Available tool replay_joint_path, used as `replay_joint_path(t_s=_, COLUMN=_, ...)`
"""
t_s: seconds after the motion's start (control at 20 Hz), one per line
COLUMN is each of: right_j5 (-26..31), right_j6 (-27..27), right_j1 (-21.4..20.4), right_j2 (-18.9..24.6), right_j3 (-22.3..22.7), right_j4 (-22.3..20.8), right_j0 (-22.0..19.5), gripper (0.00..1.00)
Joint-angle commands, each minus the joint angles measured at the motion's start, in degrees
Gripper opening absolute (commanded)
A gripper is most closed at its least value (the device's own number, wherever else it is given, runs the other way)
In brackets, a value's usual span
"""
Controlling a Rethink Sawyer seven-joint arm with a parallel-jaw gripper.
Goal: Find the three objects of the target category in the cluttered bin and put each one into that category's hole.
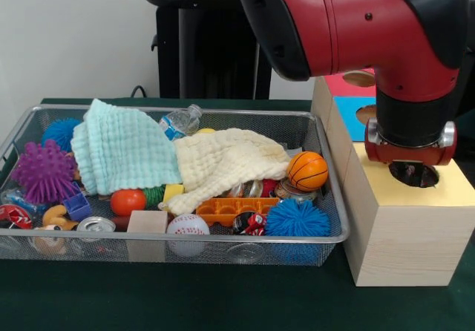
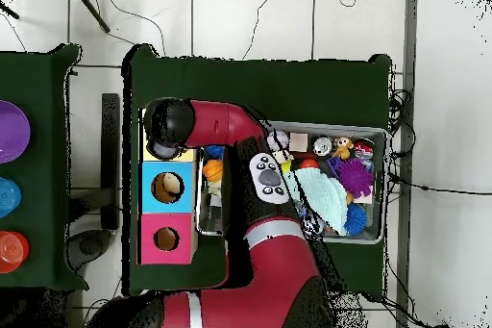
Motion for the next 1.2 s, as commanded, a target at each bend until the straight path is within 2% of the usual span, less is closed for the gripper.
replay_joint_path(t_s=0.05, right_j5=-4.6, right_j6=0.3, right_j1=5.9, right_j2=1.7, right_j3=-2.4, right_j4=-3.3, right_j0=1.0, gripper=0.00)
replay_joint_path(t_s=0.5, right_j5=-8.8, right_j6=0.1, right_j1=12.0, right_j2=1.1, right_j3=-8.0, right_j4=-4.6, right_j0=2.0, gripper=0.00)
replay_joint_path(t_s=0.6, right_j5=-7.6, right_j6=0.2, right_j1=12.5, right_j2=1.1, right_j3=-9.3, right_j4=-4.3, right_j0=2.1, gripper=0.00)
replay_joint_path(t_s=0.95, right_j5=1.6, right_j6=0.9, right_j1=2.0, right_j2=2.4, right_j3=-2.1, right_j4=-1.3, right_j0=0.7, gripper=0.00)
replay_joint_path(t_s=1.2, right_j5=8.9, right_j6=1.5, right_j1=-4.9, right_j2=2.2, right_j3=0.9, right_j4=0.8, right_j0=0.1, gripper=0.00)
